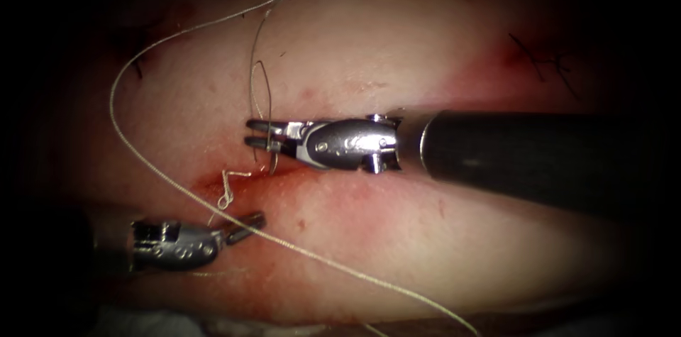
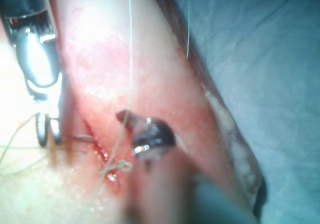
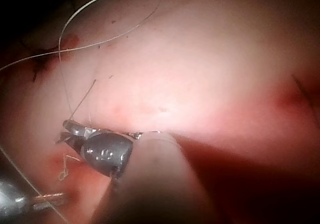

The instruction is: Wound Closure

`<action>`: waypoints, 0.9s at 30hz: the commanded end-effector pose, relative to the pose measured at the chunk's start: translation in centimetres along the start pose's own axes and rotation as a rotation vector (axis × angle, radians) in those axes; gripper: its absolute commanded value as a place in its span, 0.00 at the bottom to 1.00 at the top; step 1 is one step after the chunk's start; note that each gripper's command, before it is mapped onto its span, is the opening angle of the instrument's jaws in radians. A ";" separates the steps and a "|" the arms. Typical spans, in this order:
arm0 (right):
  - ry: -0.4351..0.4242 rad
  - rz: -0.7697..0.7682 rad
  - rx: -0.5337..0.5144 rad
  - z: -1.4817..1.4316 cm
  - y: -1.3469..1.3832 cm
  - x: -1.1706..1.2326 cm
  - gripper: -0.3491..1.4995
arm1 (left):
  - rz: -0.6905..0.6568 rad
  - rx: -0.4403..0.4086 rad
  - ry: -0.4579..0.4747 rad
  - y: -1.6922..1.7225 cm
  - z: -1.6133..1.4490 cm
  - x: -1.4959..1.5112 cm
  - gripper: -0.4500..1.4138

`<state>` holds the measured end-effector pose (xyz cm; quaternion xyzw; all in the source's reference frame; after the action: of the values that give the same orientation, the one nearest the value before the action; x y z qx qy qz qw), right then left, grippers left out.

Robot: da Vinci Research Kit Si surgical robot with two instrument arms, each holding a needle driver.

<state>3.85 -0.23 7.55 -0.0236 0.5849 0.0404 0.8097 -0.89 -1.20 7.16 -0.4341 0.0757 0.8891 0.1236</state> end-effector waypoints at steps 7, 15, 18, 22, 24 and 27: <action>0.064 -0.109 0.017 0.19 -0.07 0.05 0.00 | 0.014 -0.001 0.004 0.06 0.18 -0.22 0.00; 0.083 -0.137 0.000 0.22 -0.02 0.09 0.00 | 0.032 0.005 0.005 0.08 0.25 -0.35 0.00; 0.086 -0.145 0.005 0.23 -0.10 0.06 0.00 | 0.034 0.005 0.006 0.07 0.26 -0.38 0.00; 0.099 -0.130 -0.005 0.24 -0.13 0.04 0.00 | 0.036 0.009 0.007 0.08 0.31 -0.46 0.00; 0.100 -0.127 -0.010 0.24 -0.12 0.06 0.00 | 0.035 0.006 0.003 0.08 0.33 -0.52 0.00; 0.101 -0.118 -0.021 0.23 -0.05 0.12 0.00 | 0.034 0.004 0.000 0.08 0.35 -0.57 0.00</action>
<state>4.04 -0.24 7.46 -0.0689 0.6215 -0.0011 0.7804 -0.78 -1.22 7.77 -0.4322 0.0875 0.8908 0.1094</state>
